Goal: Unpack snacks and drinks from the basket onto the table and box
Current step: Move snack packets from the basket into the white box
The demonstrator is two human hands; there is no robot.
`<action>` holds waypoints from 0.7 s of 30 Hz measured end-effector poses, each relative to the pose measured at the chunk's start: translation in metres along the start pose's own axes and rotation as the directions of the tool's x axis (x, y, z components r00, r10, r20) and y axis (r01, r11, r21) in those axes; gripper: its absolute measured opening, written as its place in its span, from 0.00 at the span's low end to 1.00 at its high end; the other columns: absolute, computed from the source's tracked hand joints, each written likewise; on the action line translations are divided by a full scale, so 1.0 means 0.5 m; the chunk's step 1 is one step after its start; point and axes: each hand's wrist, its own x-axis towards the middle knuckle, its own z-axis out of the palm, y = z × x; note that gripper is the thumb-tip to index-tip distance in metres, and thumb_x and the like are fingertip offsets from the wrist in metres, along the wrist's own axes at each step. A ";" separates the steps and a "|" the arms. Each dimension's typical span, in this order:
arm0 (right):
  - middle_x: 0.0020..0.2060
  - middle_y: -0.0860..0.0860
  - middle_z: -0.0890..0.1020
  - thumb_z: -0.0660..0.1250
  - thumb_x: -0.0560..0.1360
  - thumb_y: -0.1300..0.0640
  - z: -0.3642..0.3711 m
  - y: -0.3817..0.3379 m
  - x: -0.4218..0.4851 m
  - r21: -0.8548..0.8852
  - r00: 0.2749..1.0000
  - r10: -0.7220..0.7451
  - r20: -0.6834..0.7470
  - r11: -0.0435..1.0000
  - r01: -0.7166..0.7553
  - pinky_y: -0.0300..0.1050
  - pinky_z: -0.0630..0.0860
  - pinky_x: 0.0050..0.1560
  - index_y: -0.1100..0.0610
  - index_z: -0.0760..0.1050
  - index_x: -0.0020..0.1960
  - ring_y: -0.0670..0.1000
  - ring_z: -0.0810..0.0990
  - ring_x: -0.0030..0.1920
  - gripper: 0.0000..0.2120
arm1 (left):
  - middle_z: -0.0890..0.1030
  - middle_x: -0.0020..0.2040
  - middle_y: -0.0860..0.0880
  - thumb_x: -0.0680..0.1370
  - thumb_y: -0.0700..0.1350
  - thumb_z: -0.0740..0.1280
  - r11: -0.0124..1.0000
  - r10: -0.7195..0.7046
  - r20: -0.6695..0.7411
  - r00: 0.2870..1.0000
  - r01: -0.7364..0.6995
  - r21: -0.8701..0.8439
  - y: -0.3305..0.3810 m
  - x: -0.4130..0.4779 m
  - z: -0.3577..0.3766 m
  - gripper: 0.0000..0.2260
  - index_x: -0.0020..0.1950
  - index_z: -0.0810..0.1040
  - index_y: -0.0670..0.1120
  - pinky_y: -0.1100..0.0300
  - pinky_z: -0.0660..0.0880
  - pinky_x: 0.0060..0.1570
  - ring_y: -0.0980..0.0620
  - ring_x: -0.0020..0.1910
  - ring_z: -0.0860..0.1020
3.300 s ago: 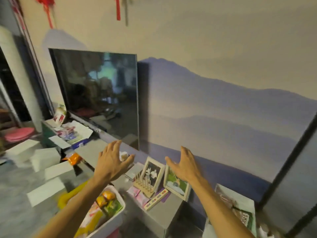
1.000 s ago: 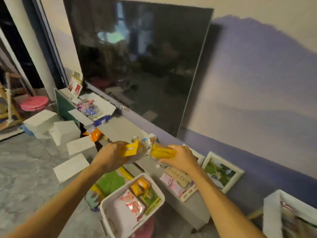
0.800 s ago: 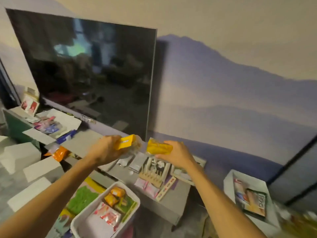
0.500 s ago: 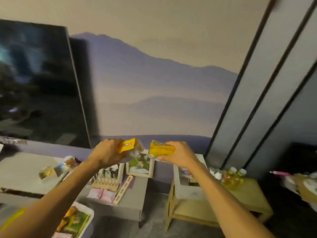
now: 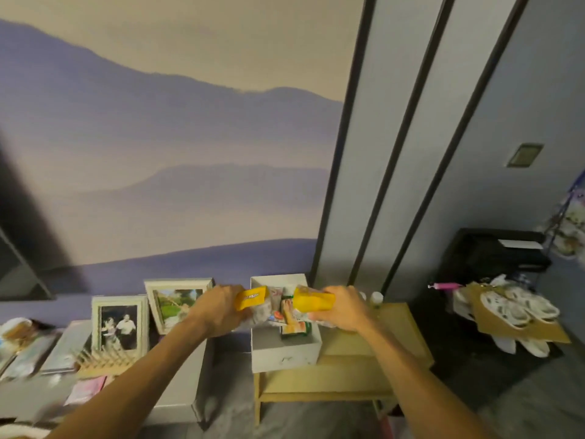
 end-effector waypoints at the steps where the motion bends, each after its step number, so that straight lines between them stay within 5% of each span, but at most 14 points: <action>1: 0.48 0.46 0.87 0.80 0.64 0.32 0.017 0.015 0.024 -0.006 0.999 0.023 0.023 1.000 -0.023 0.48 0.82 0.45 0.48 0.83 0.55 0.49 0.85 0.47 0.28 | 0.83 0.55 0.54 0.78 0.59 0.73 1.000 -0.017 0.023 1.000 0.017 -0.008 0.000 0.031 0.015 0.15 0.60 0.76 0.54 0.58 0.78 0.48 0.52 0.48 0.81; 4: 0.50 0.46 0.87 0.78 0.63 0.27 0.068 0.064 0.104 -0.016 0.995 0.075 0.070 0.997 -0.074 0.43 0.76 0.42 0.48 0.82 0.56 0.50 0.85 0.49 0.32 | 0.84 0.49 0.51 0.78 0.61 0.71 0.999 -0.048 0.086 0.995 0.050 -0.021 -0.012 0.132 0.068 0.13 0.54 0.77 0.53 0.58 0.79 0.46 0.53 0.44 0.81; 8: 0.56 0.47 0.85 0.74 0.67 0.26 0.132 0.102 0.200 -0.021 0.986 0.120 0.116 0.993 -0.118 0.44 0.74 0.51 0.47 0.81 0.64 0.52 0.84 0.57 0.34 | 0.80 0.43 0.53 0.79 0.61 0.69 0.981 -0.151 0.096 0.984 0.161 -0.105 -0.043 0.239 0.153 0.11 0.50 0.74 0.55 0.60 0.75 0.43 0.53 0.40 0.79; 14: 0.44 0.46 0.87 0.61 0.61 0.13 0.342 0.178 0.306 0.076 0.974 0.219 0.063 0.972 -0.224 0.43 0.79 0.43 0.50 0.84 0.52 0.49 0.86 0.46 0.44 | 0.87 0.48 0.47 0.79 0.63 0.61 0.914 -0.352 0.208 0.913 0.383 -0.132 -0.095 0.353 0.342 0.20 0.52 0.82 0.48 0.49 0.82 0.53 0.43 0.49 0.86; 21: 0.49 0.54 0.88 0.67 0.73 0.37 0.408 0.171 0.311 -0.113 0.960 0.216 0.179 0.974 -0.198 0.46 0.81 0.48 0.55 0.85 0.57 0.56 0.87 0.51 0.24 | 0.84 0.59 0.40 0.83 0.52 0.57 0.856 -0.476 0.256 0.841 0.510 -0.083 -0.078 0.373 0.449 0.19 0.71 0.75 0.49 0.46 0.79 0.58 0.37 0.57 0.83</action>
